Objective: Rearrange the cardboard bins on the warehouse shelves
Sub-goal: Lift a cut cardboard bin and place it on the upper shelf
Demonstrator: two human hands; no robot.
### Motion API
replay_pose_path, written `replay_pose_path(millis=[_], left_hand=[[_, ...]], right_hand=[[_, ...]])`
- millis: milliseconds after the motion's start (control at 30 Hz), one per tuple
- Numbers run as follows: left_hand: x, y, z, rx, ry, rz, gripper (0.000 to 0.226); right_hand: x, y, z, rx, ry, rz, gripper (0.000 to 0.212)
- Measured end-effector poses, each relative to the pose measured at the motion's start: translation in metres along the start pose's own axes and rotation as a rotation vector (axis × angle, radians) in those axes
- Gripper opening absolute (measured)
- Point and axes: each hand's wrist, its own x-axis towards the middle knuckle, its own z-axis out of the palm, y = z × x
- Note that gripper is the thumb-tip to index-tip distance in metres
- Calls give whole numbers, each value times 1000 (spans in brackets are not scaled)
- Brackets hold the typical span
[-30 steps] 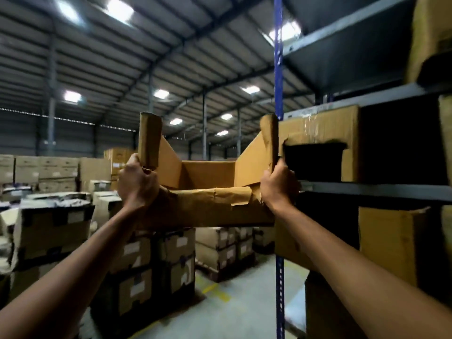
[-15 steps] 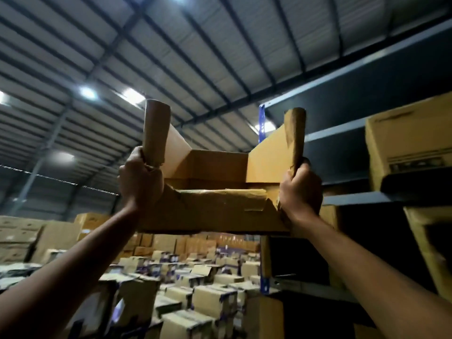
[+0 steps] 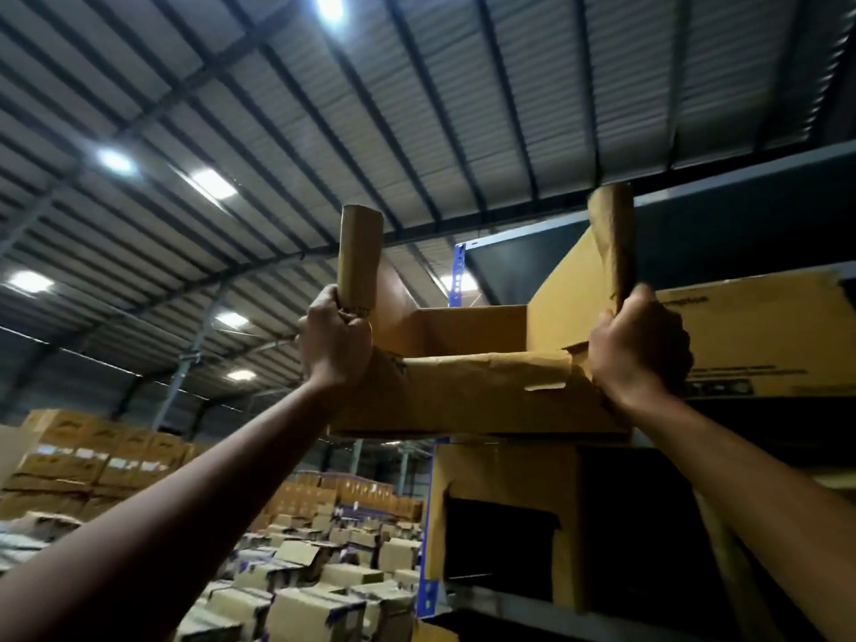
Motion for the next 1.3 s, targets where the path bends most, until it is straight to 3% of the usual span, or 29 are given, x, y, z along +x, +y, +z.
replay_pose_path(millis=[267, 533, 933, 1000, 1067, 1133, 1200, 1300], left_hand=[[23, 12, -4, -17, -12, 4, 28], [12, 20, 10, 8, -83, -73, 25], [0, 14, 3, 35, -99, 8, 19], [-3, 15, 9, 38, -95, 5, 19], [1, 16, 18, 66, -97, -27, 19], [12, 16, 29, 98, -95, -68, 22], [26, 15, 41, 119, -97, -114, 23], [41, 12, 60, 121, -114, -159, 25]], right_hand=[[23, -12, -9, -81, 75, -81, 23], [28, -22, -18, -226, 37, -176, 16], [11, -16, -25, -306, 49, -117, 11], [10, -14, -24, -319, 45, -104, 20], [12, -11, -16, -229, -21, -142, 49], [13, -9, -7, -170, -36, -270, 77], [9, -9, 0, -328, 4, -568, 89], [-13, -3, 24, -515, -252, -1093, 97]])
